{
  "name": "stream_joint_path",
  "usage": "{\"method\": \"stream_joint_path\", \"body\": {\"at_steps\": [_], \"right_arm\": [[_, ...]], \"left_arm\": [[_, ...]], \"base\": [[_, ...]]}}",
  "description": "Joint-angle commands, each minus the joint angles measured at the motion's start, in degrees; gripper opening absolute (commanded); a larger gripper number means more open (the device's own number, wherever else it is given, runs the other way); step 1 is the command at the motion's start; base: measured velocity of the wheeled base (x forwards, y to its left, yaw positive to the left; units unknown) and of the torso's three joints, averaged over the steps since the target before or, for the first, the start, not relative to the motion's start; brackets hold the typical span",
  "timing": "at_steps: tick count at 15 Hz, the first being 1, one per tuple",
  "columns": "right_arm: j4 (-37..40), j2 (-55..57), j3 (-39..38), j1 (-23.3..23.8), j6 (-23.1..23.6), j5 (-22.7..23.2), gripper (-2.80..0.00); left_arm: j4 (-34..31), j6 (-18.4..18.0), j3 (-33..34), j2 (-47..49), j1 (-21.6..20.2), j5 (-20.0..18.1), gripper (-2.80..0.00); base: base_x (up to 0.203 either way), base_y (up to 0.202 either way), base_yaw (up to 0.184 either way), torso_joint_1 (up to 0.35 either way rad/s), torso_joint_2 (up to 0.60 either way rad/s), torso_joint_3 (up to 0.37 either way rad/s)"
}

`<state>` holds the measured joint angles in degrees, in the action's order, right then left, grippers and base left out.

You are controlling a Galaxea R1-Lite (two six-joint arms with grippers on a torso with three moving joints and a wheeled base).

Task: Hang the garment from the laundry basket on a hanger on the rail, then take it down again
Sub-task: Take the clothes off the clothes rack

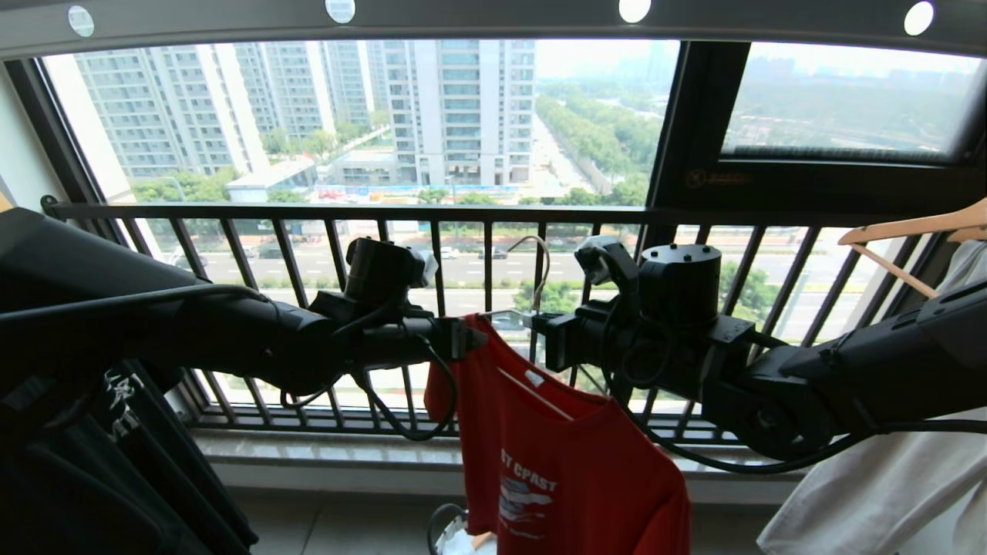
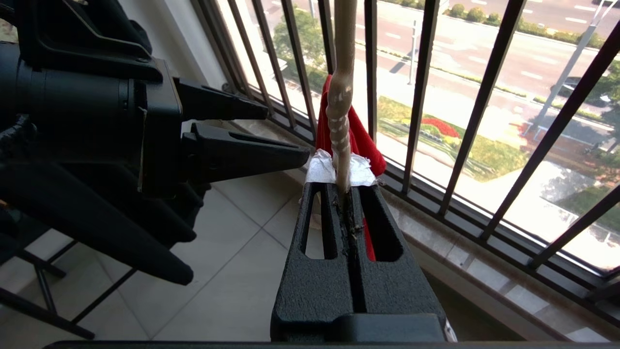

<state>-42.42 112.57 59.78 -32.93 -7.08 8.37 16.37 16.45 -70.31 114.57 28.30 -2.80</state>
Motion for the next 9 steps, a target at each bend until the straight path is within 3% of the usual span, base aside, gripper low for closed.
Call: {"method": "stream_joint_path", "body": {"at_steps": [1, 7, 9], "right_arm": [[-0.29, -0.24, -0.11, -0.54, -0.04, -0.03, -2.80], [-0.38, -0.60, -0.54, -1.17, -0.04, -0.03, -2.80], [-0.37, -1.10, -1.04, -1.93, 0.03, -0.03, -2.80]], "left_arm": [[0.37, 0.07, -0.92, 1.55, 0.00, 1.97, 0.00], [2.65, -1.01, -1.99, 3.85, 0.00, 8.29, 0.00], [4.63, -0.89, -2.11, 4.43, 0.00, 8.78, 0.00]], "base": [[0.000, 0.000, 0.000, 0.000, 0.00, 0.000], [0.000, 0.000, 0.000, 0.000, 0.00, 0.000], [0.000, 0.000, 0.000, 0.000, 0.00, 0.000]]}}
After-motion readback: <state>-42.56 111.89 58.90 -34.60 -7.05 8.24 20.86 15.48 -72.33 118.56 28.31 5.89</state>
